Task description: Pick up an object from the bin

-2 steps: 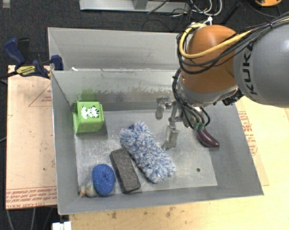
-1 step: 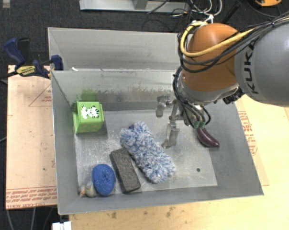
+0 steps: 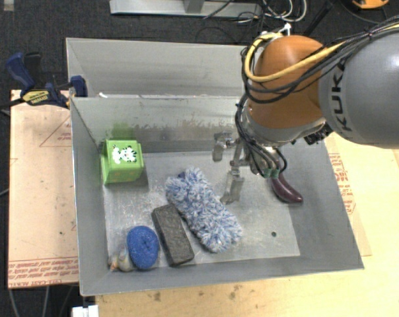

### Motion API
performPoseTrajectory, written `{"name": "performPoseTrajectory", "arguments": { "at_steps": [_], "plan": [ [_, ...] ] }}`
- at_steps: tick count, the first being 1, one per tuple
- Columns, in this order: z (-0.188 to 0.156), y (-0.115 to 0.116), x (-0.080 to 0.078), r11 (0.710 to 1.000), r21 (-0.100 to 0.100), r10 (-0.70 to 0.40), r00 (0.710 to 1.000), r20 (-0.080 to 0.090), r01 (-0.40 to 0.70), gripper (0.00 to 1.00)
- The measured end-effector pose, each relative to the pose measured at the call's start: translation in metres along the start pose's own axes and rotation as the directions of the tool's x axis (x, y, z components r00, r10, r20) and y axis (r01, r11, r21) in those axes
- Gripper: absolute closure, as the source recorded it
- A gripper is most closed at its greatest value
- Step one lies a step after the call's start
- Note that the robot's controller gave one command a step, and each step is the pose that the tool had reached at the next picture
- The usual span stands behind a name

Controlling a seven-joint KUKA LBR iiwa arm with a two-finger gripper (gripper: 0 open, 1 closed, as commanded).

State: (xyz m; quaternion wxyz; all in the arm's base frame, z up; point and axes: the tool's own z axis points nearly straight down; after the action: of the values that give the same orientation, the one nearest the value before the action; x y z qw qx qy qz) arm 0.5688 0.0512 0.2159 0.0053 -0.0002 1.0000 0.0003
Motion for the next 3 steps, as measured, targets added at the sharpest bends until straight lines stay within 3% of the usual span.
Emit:
{"name": "performPoseTrajectory", "arguments": {
  "at_steps": [1,2,3],
  "plan": [
    [0.015,0.008,0.000,1.000,0.000,-0.004,1.000,0.003,0.004,0.00],
    [0.044,0.002,0.034,0.996,-0.003,-0.088,0.996,-0.021,0.088,0.00],
    [0.081,0.022,0.019,1.000,-0.001,-0.005,1.000,-0.001,0.005,0.00]
  ]
}}
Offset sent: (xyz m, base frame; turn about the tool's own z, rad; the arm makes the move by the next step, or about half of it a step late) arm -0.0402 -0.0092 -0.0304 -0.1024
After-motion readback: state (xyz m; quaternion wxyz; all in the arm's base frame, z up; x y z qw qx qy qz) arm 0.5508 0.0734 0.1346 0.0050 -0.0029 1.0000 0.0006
